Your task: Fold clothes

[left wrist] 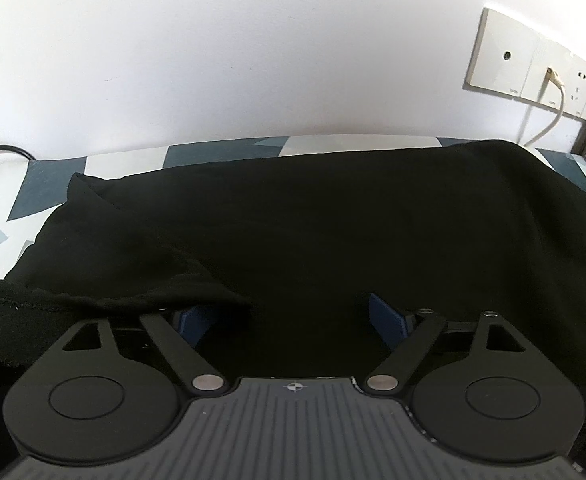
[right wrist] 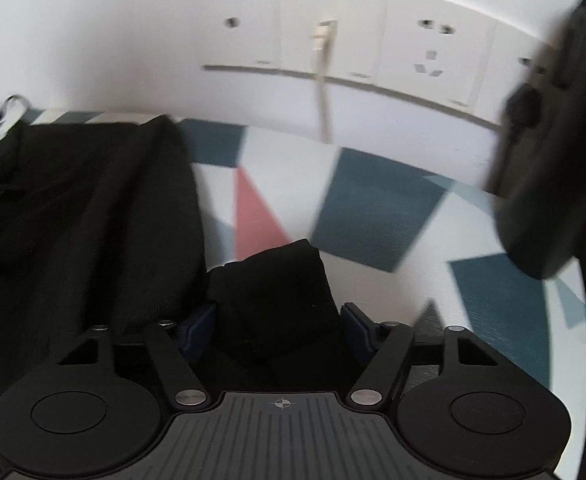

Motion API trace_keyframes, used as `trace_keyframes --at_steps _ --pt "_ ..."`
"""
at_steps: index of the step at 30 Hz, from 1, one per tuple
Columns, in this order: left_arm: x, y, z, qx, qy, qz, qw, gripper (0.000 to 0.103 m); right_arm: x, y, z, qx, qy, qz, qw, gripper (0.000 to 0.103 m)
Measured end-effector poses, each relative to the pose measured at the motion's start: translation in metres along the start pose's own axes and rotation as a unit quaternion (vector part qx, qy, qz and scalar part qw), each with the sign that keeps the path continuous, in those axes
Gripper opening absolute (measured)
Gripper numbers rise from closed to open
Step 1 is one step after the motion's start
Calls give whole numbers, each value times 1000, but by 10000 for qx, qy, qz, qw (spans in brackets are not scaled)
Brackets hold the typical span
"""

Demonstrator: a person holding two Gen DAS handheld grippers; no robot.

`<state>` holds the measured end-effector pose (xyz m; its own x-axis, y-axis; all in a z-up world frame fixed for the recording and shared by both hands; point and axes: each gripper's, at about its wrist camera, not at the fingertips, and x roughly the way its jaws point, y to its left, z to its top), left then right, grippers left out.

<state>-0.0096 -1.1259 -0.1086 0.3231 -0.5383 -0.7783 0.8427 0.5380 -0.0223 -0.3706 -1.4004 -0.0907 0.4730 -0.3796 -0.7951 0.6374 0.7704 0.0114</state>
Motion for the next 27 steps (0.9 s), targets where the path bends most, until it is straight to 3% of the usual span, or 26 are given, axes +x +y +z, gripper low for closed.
trace_keyframes --at_steps 4,8,14,16,21,24,27 --pt "0 1 1 125 55 -74 9999 85 -6 -23 -1 437 -229 -1130 9924 54" --pt "2 2 3 190 108 -125 9997 86 -16 -68 -10 1490 -335 -2224 9629 50" --pt "2 6 3 353 103 -250 9990 87 -28 -84 -25 1816 -285 -2820 9416 51" --pt "3 7 4 426 116 -303 9986 88 -32 -87 -25 1981 -341 -2867 9367 56" --pt "3 11 5 572 127 -445 9973 88 -54 -100 -29 2673 -803 -2592 9246 56" --pt "2 14 3 646 103 -549 9963 88 -78 -95 -26 2598 -1177 -2427 9272 57" --pt "1 17 2 672 82 -645 9956 87 -78 -90 -26 2359 -972 -2128 9432 67"
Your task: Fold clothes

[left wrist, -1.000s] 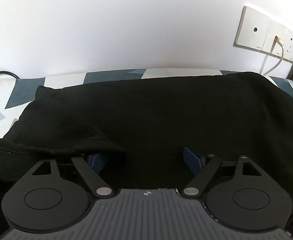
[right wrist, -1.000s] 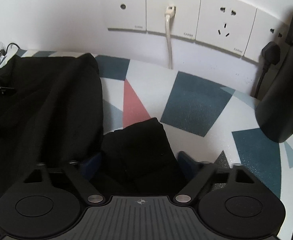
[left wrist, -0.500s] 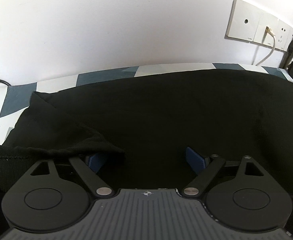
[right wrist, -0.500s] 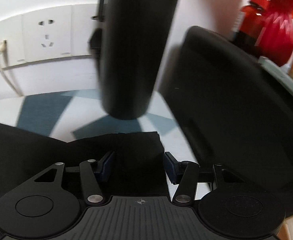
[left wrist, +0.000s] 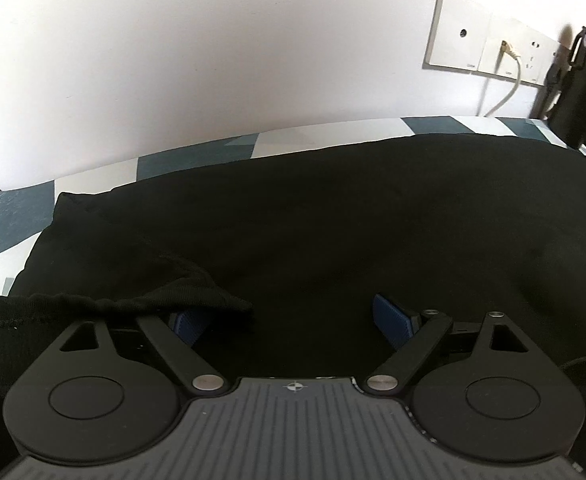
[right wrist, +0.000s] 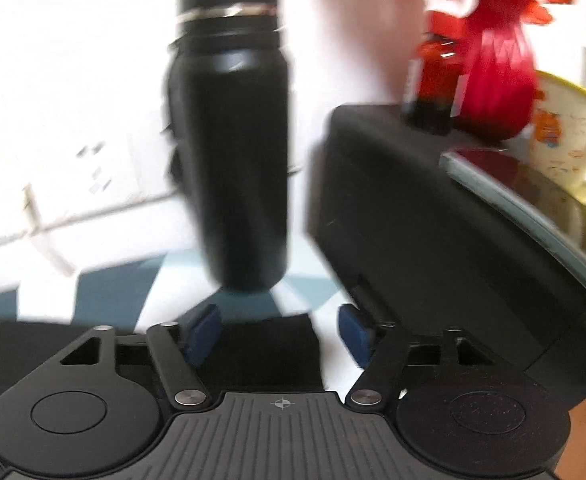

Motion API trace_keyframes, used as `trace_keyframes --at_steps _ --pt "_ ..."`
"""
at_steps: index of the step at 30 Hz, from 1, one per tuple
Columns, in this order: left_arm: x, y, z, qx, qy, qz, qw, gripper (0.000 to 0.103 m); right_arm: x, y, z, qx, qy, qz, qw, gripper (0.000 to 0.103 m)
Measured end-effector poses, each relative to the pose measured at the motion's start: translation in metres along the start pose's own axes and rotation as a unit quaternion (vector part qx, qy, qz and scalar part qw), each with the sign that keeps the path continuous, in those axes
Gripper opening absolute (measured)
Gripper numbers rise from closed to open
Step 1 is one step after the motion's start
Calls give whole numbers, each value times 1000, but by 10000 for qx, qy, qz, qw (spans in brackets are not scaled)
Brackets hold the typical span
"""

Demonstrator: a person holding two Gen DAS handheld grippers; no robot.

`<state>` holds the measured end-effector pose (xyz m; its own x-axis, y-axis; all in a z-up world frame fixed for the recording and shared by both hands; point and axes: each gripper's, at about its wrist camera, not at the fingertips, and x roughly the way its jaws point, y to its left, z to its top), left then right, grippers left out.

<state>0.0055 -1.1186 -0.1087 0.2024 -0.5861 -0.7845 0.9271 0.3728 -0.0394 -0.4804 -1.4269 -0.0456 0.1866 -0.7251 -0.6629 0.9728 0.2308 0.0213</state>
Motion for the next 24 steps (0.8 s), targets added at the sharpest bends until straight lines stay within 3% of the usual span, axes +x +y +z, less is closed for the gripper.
trace_keyframes --at_steps 6,10,14,15,16,19,24 --pt "-1 0 -1 -24 -50 -21 10000 88 35 29 -15 -613 499 12 9969 70" --pt "-1 0 0 -25 -20 -31 10000 89 60 55 -15 -753 431 -121 9962 89" --pt "-1 1 1 -20 13 -60 10000 89 82 51 2 -138 379 -202 9990 98" --pt "-1 1 2 -18 20 -60 10000 89 82 49 5 99 321 -379 9987 98" --pt "-1 1 2 -16 27 -60 10000 89 82 48 7 339 260 -567 9975 91" --pt "0 2 4 -17 46 -89 9999 89 64 30 7 1101 22 -438 9930 90" --pt "0 8 5 -88 -8 -143 9999 89 16 39 -17 288 12 -114 9995 98"
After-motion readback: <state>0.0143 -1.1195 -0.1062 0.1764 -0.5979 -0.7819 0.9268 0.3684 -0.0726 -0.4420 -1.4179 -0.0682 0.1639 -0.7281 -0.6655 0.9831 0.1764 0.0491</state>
